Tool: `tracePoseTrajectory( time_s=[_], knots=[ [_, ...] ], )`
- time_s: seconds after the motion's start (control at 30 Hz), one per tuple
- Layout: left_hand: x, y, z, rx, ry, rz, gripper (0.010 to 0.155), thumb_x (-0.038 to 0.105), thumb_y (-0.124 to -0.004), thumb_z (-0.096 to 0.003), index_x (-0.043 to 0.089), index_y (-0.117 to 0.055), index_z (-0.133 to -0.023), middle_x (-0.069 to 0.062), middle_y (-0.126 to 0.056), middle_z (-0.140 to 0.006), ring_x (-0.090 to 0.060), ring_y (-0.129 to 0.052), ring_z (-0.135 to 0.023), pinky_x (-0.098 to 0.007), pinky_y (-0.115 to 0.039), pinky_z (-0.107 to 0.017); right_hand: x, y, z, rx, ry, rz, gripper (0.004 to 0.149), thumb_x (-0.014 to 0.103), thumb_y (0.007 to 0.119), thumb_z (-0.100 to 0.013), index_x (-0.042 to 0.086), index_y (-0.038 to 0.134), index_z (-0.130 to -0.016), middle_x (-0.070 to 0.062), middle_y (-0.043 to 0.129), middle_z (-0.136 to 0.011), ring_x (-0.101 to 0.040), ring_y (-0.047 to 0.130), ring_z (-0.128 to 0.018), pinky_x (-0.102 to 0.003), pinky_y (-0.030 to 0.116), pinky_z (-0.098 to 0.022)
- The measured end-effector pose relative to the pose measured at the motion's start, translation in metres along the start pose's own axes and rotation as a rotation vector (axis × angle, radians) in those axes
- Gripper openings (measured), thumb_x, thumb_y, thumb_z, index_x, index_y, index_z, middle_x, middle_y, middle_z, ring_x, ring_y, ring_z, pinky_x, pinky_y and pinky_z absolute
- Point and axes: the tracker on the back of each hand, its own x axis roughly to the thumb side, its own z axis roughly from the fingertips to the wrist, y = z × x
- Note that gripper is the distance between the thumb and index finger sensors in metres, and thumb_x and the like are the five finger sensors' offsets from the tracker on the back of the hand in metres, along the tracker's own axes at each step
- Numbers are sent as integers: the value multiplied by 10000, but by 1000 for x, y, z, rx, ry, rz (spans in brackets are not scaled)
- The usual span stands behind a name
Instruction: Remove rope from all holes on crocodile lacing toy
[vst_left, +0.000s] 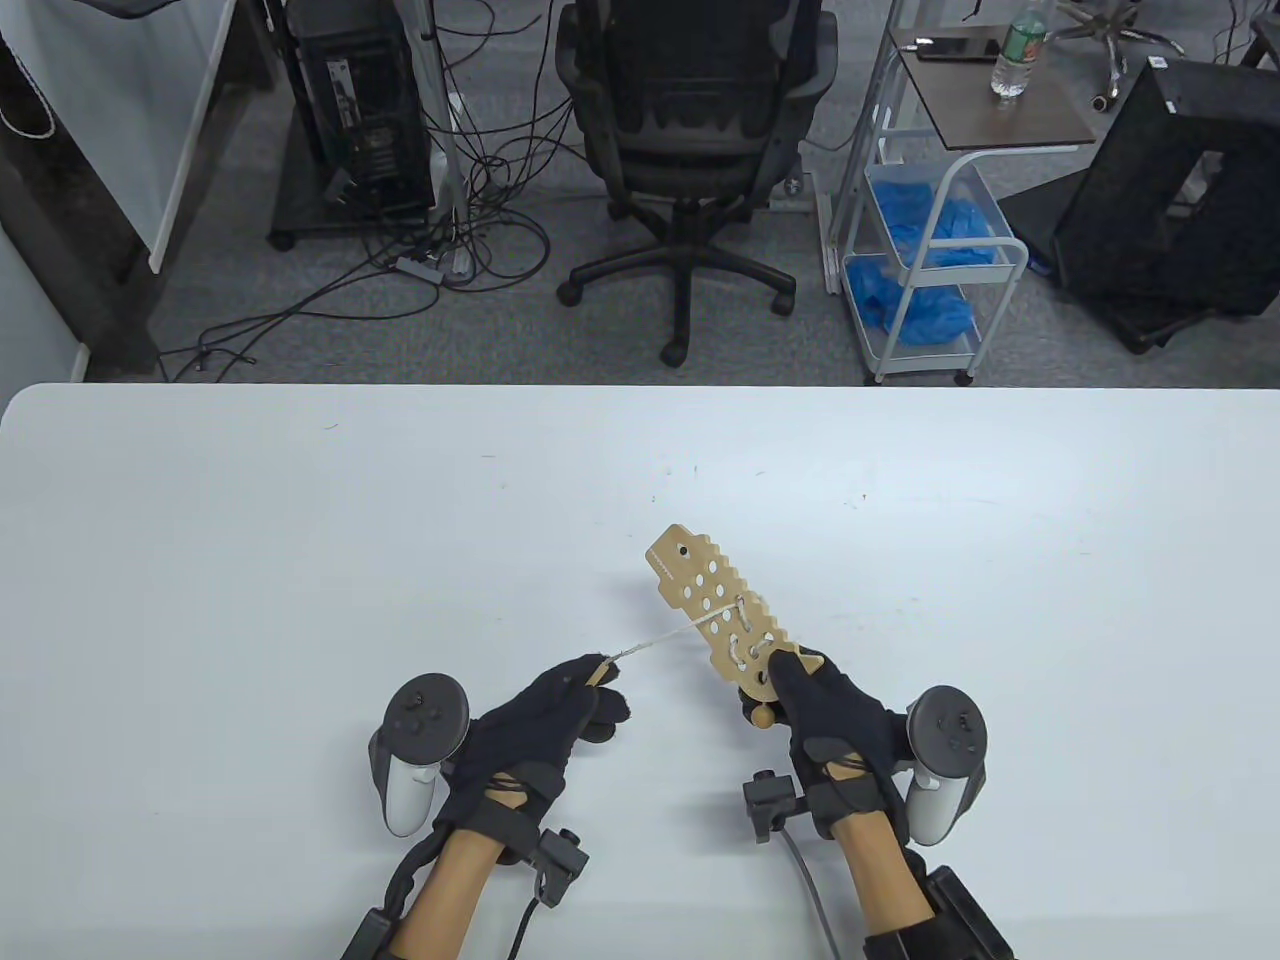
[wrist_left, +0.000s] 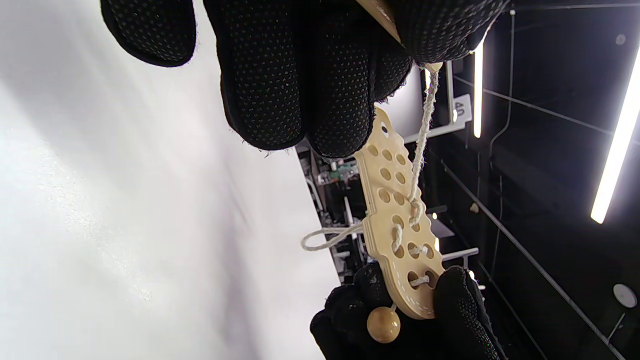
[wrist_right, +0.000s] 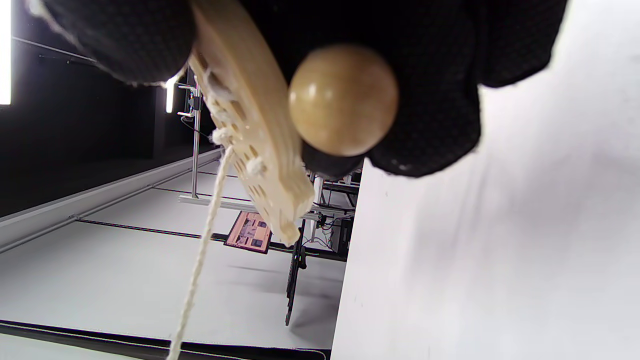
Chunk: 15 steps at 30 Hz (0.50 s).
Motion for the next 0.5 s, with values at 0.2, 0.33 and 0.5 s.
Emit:
tracePoseTrajectory(
  time_s=[0.2,0.33,0.5],
  knots=[
    [0,0,0,0,0,0,527,448,-700,-541,270,-742,-1035,8,-987,-859,-239,-975,-742,-618,-687,-664,0,-2,-1,-8,7,-7,493,395,820,-427,15,858,-739,-254,981,-584,-447,993,-460,-664,712,-468],
    [0,0,0,0,1,1,527,448,-701,-540,270,-743,-1035,7,-989,-857,-240,-976,-741,-618,-688,-663,0,-3,-1,-13,12,-12,494,396,819,-427,14,858,-739,-253,981,-585,-448,993,-461,-664,711,-469],
    [1,0,1,0,0,1,527,448,-700,-540,271,-743,-1034,8,-989,-857,-238,-975,-742,-617,-688,-664,0,-4,-1,-18,17,-17,495,397,818,-428,13,858,-739,-253,981,-585,-448,993,-460,-664,711,-469]
  ],
)
